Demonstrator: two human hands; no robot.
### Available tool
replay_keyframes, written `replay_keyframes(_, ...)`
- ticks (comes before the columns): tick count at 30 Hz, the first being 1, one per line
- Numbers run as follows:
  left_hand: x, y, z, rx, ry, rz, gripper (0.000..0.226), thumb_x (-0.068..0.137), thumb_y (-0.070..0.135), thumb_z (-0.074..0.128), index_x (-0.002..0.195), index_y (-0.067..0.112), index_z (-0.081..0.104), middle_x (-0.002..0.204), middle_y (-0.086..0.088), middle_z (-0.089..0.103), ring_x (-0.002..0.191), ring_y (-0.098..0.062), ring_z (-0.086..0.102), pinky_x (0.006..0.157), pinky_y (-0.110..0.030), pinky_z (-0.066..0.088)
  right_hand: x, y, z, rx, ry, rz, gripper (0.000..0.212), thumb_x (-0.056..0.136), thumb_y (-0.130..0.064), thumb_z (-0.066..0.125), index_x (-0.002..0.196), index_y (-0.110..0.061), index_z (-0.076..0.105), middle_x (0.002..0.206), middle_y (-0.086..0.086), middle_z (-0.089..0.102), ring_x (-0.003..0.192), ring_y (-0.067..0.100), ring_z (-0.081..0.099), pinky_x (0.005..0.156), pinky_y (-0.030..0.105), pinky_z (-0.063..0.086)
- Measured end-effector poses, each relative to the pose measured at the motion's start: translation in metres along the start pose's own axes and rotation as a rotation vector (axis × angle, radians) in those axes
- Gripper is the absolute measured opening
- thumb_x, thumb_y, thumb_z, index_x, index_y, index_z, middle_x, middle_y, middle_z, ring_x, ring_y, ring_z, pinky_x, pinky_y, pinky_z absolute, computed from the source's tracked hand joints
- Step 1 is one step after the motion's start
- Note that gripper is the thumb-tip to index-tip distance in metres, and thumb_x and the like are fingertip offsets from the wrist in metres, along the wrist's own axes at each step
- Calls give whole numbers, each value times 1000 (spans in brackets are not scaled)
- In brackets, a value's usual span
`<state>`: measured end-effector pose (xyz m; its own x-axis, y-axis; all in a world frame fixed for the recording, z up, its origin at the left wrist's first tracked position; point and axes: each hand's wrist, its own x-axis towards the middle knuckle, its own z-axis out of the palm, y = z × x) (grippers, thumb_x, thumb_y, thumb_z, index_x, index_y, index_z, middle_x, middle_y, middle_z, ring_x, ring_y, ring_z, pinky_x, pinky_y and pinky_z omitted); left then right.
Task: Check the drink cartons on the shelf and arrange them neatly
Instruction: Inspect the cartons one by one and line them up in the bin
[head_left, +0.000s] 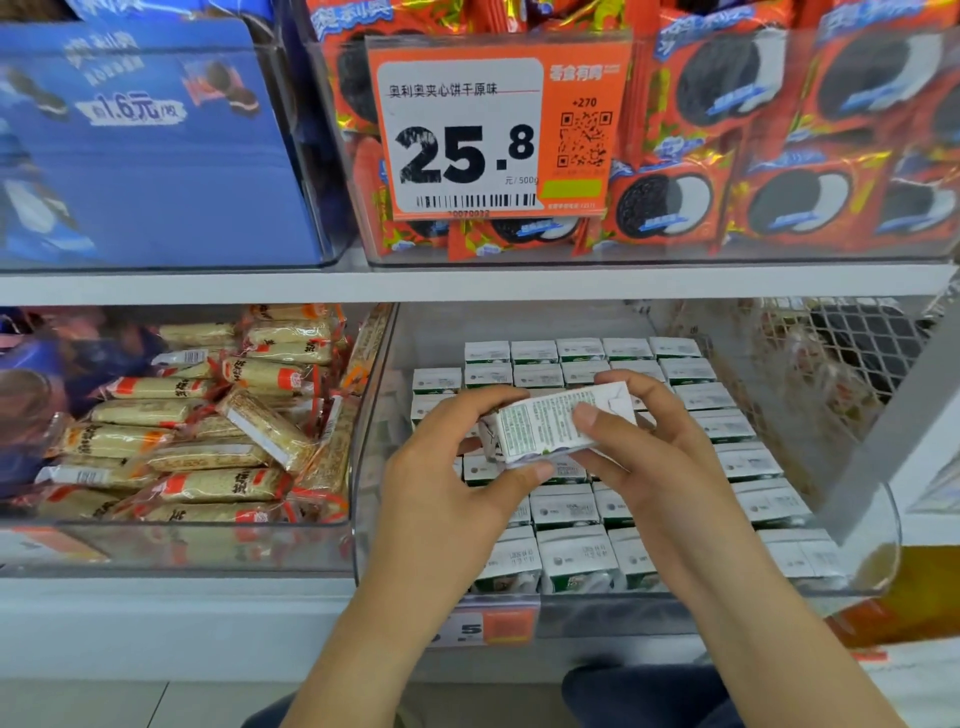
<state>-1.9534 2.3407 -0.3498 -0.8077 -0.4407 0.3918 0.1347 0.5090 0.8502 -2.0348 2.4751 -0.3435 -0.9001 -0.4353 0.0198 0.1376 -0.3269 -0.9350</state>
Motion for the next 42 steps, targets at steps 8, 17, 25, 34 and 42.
replay_keyframes(8,3,14,-12,-479,-172,-142,35,71,30,72,105,27,69,108,12,70,103,-4,64,77,-13,51,-1,-3,-4,-54,0,-154,38,58,-12,83,88,-27,66,92,3,69,96,27,63,86,39,52)
replay_keyframes(17,3,10,-15,-536,-68,-123,21,70,30,68,88,23,76,97,9,74,93,-4,67,71,-10,50,-1,-2,-1,-48,-51,-180,27,65,-13,73,87,-29,68,90,4,68,94,26,64,80,35,56)
replay_keyframes(25,2,9,-11,-557,39,-105,10,80,28,68,88,27,74,97,11,73,95,-1,66,75,-10,48,-1,0,1,-37,-66,-200,30,65,-15,73,92,-27,67,98,3,68,101,25,64,76,26,53)
replay_keyframes(34,7,-2,-16,-799,13,-475,26,70,36,66,92,24,73,103,-4,73,100,-19,68,88,-33,52,-4,-3,1,-267,-116,-223,46,62,-24,79,106,-31,67,107,-9,70,99,5,64,76,14,51)
replay_keyframes(42,5,4,-12,-560,-205,-403,35,66,47,68,95,28,73,86,-4,73,72,-12,67,70,-15,53,-3,-1,4,-295,20,-199,30,64,-44,68,91,-31,72,82,-16,69,73,1,60,65,15,50)
